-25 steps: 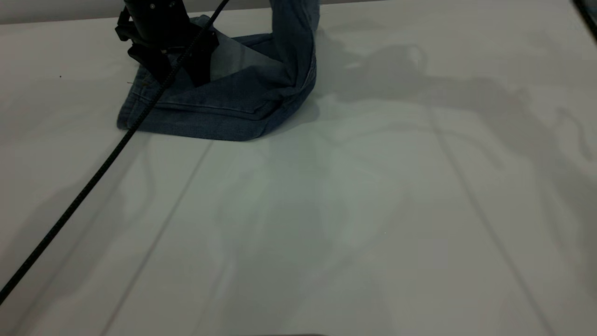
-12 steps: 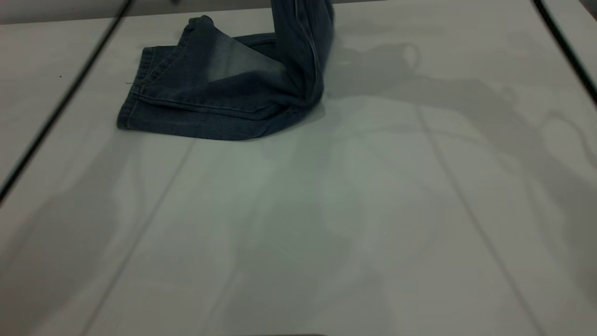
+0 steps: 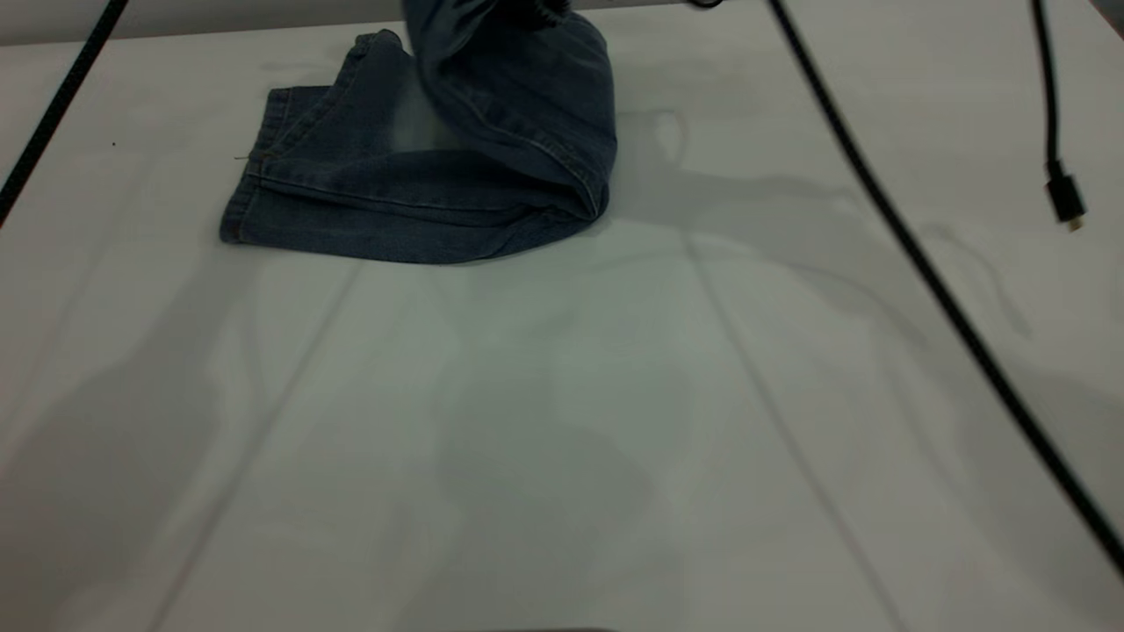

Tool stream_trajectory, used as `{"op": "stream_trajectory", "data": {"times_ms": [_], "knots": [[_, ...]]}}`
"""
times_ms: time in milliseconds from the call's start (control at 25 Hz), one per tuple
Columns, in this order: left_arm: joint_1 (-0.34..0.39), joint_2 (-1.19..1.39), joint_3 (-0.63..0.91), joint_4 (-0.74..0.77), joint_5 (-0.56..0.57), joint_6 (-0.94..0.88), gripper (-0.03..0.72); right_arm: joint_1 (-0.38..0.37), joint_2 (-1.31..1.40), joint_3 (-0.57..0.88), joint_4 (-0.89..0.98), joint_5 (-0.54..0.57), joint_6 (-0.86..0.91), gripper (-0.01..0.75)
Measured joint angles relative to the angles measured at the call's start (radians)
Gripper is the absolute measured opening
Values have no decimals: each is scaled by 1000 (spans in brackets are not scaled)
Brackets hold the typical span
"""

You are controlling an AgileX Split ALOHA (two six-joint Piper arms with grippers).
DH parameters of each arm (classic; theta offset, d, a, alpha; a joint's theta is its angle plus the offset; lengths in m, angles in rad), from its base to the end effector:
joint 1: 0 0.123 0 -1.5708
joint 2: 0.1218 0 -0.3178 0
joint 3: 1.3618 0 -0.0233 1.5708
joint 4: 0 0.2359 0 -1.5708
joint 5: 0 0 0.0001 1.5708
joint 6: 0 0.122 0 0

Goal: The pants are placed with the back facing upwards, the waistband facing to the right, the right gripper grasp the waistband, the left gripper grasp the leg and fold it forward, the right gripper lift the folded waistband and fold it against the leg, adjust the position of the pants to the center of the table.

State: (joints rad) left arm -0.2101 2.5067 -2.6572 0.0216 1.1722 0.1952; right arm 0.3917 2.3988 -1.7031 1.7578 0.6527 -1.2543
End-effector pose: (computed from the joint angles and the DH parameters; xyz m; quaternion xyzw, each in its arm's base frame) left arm 0.5610 -0.1171 0.2590 0.1920 0.9302 0.0084 0.3129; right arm 0.4830 0.2784 0.1481 -0.1002 0.8190 0.4643 0.3220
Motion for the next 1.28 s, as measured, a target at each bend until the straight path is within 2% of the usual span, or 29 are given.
{"op": "stream_trajectory", "data": {"times_ms": [80, 160, 280, 440, 520, 640, 720, 920, 1080, 1280], "knots": [[0, 0, 0, -16, 0, 0, 535, 20, 19, -6, 18, -17, -10, 91], [0, 0, -1, -22, 0, -1, 535, 32, 36, -7, 25, -22, -13, 147], [0, 0, -1, -22, 0, -3, 535, 38, 52, -7, 30, -3, 9, 318], [0, 0, -1, -31, 0, -4, 535, 38, 54, -21, 30, 123, 62, 594], [0, 0, -1, -46, 0, -4, 535, 37, 54, -39, 27, 205, 78, 660], [0, 0, -1, -52, 0, 7, 535, 23, 54, -71, -19, 283, 147, 675], [0, 0, -1, -53, 0, 22, 535, -4, 54, -88, -81, 296, 212, 674], [-13, 0, 5, -72, 0, 78, 535, -129, 54, -99, -242, 289, 372, 648], [-33, 0, 80, -129, 0, 206, 535, -215, 54, -104, -364, 288, 451, 627], [-59, 0, 247, -143, 0, 447, 535, -273, 54, -129, -490, 288, 508, 620]]}}
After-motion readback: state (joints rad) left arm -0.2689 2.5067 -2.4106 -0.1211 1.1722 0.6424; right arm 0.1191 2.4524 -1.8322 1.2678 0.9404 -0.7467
